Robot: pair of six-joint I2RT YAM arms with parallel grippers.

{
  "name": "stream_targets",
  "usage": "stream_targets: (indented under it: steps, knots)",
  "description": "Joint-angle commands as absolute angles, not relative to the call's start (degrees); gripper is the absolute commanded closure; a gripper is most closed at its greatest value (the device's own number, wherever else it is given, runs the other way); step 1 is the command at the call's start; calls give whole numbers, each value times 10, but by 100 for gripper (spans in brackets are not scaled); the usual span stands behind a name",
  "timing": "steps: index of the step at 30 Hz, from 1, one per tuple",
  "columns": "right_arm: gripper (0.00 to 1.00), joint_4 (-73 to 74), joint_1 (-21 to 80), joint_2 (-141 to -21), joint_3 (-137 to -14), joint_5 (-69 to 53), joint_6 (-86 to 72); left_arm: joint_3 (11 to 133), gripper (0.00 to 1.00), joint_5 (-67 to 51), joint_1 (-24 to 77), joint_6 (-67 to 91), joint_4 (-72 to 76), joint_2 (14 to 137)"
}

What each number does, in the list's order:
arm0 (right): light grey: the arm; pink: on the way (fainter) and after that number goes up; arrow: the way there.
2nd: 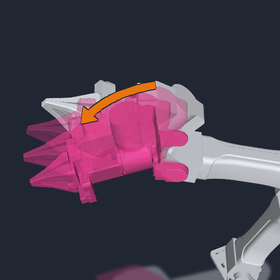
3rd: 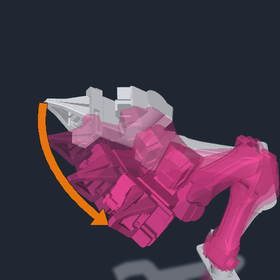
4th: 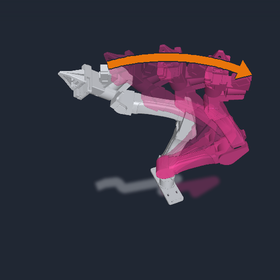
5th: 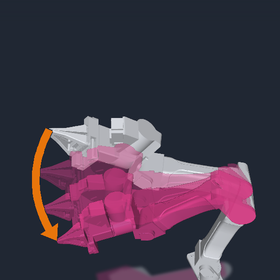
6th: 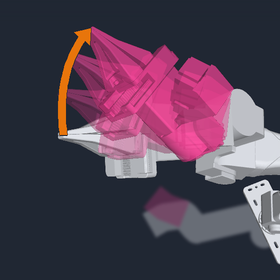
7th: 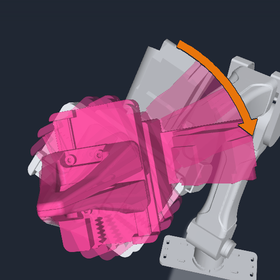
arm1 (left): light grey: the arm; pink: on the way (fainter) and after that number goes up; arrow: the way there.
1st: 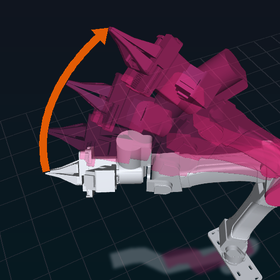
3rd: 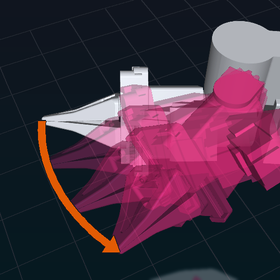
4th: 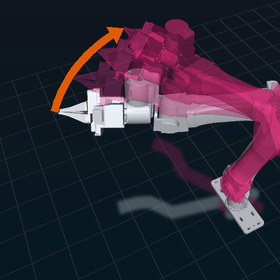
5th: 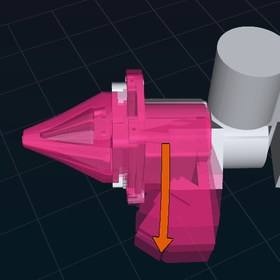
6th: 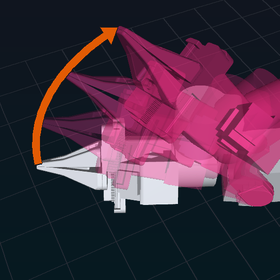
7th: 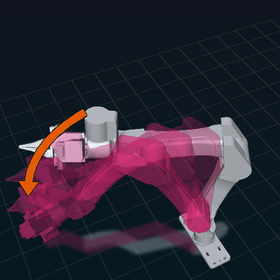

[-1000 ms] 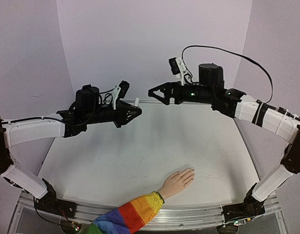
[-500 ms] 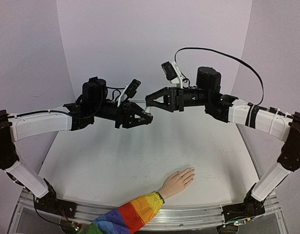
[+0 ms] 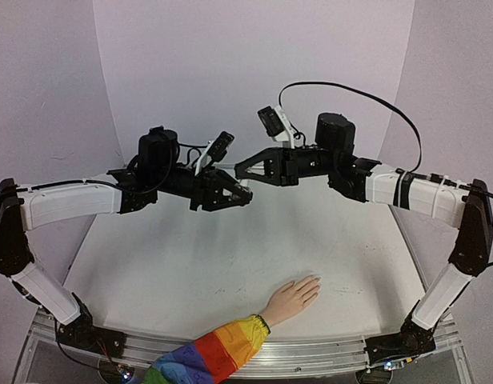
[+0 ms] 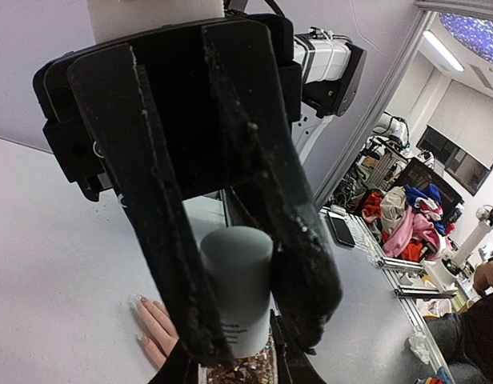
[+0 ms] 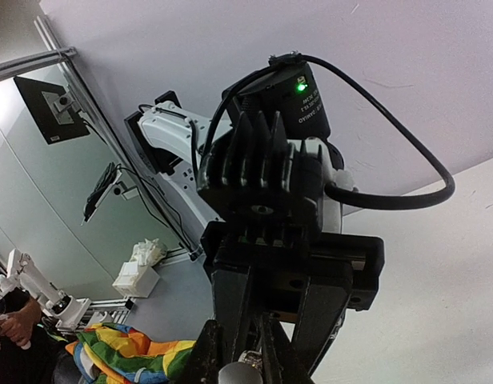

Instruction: Paint the nails

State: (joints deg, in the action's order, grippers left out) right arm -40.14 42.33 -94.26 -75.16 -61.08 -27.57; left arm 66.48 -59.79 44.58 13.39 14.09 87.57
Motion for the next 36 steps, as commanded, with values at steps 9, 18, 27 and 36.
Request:
stream_targets:
  steps: [9,18,27,36]
  knots:
    - [100,-426,433,-947,-757,-541,-261,681,100,-215,449,49,169,827]
    - [100,-102,598,-1001,-922,172,-284,713,100,69,456,-36,169,860]
    - [57,-146,619,-985,-930,144,-231,637,100,14,456,-17,169,824]
    - [12,-206,502,-891,-830,-164,-172,579,100,-205,426,-5,146,762]
